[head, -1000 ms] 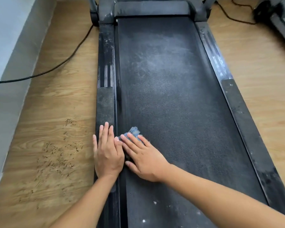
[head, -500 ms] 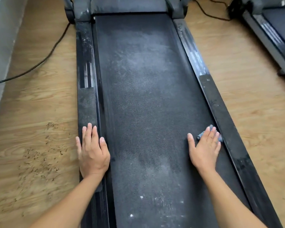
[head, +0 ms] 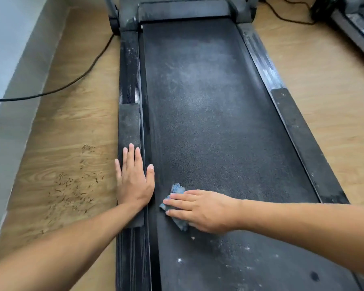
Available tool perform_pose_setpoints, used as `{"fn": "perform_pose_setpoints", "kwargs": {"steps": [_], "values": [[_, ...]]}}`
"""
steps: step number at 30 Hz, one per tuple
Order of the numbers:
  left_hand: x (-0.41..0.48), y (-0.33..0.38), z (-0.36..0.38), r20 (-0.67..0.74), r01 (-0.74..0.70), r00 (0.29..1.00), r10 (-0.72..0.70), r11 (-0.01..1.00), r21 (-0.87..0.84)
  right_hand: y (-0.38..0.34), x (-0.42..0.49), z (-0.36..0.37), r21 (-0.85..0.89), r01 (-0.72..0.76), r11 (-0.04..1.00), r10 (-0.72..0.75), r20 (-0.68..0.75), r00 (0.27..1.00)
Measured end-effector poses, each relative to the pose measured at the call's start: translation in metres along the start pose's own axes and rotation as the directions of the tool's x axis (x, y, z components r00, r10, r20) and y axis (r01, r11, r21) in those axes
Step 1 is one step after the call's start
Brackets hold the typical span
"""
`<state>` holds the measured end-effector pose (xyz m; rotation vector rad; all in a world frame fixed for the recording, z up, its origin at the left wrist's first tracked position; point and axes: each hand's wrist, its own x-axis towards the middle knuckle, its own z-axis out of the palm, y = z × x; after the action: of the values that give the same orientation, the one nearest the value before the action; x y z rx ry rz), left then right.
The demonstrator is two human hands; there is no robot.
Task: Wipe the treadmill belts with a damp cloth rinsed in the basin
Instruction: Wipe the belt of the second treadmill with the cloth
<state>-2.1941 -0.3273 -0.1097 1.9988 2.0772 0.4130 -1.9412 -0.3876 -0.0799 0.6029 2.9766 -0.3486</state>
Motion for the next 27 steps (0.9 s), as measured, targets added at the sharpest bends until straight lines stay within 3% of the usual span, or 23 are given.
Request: {"fn": "perform_pose_setpoints", "kwargs": {"steps": [3, 6, 8, 10, 12, 14, 16, 18, 20, 23, 25, 27], "values": [[0.002, -0.009, -0.012, 0.169, -0.064, 0.984, 0.056, 0.997, 0.042, 0.008, -0.035, -0.011, -0.021, -0.073, 0.997, 0.071, -0.085, 0.994], [0.015, -0.015, -0.04, 0.399, -0.078, 0.916, 0.043, 0.994, 0.072, 0.006, -0.062, -0.016, 0.051, -0.354, 0.934, 0.358, -0.121, 0.926], [0.021, 0.003, -0.057, 0.436, -0.082, 0.9, 0.003, 0.984, 0.161, -0.001, -0.078, -0.029, 0.284, -0.578, 0.765, 0.617, -0.061, 0.785], [0.015, 0.041, -0.066, 0.395, -0.15, 0.912, 0.106, 0.985, 0.081, -0.005, -0.092, -0.054, 0.548, -0.684, 0.481, 0.802, 0.041, 0.596], [0.001, 0.089, -0.076, 0.379, -0.235, 0.873, 0.308, 0.945, -0.229, -0.005, -0.1, -0.077, 0.726, -0.631, 0.273, 0.885, 0.068, 0.461], [-0.002, 0.134, -0.078, 0.367, -0.308, 0.781, 0.505, 0.823, -0.477, -0.004, -0.108, -0.096, 0.852, -0.517, 0.08, 0.918, 0.139, 0.371], [0.004, 0.169, -0.082, 0.368, -0.365, 0.669, 0.646, 0.716, -0.595, -0.007, -0.111, -0.112, 0.934, -0.332, -0.129, 0.911, 0.244, 0.332], [0.008, 0.194, -0.084, 0.388, -0.301, 0.619, 0.682, 0.663, -0.685, -0.01, -0.11, -0.124, 0.945, -0.099, -0.311, 0.881, 0.326, 0.343], [0.008, 0.208, -0.083, 0.417, -0.193, 0.601, 0.681, 0.631, -0.751, -0.011, -0.107, -0.128, 0.919, 0.051, -0.392, 0.87, 0.351, 0.346], [0.008, 0.204, -0.084, 0.443, -0.086, 0.602, 0.665, 0.606, -0.791, -0.012, -0.098, -0.131, 0.893, 0.157, -0.421, 0.87, 0.349, 0.348], [0.01, 0.191, -0.088, 0.486, -0.072, 0.56, 0.671, 0.624, -0.778, -0.012, -0.094, -0.132, 0.884, 0.174, -0.434, 0.862, 0.352, 0.365], [0.011, 0.177, -0.093, 0.508, -0.149, 0.527, 0.681, 0.663, -0.734, -0.011, -0.091, -0.132, 0.881, 0.154, -0.447, 0.854, 0.369, 0.367]]}}
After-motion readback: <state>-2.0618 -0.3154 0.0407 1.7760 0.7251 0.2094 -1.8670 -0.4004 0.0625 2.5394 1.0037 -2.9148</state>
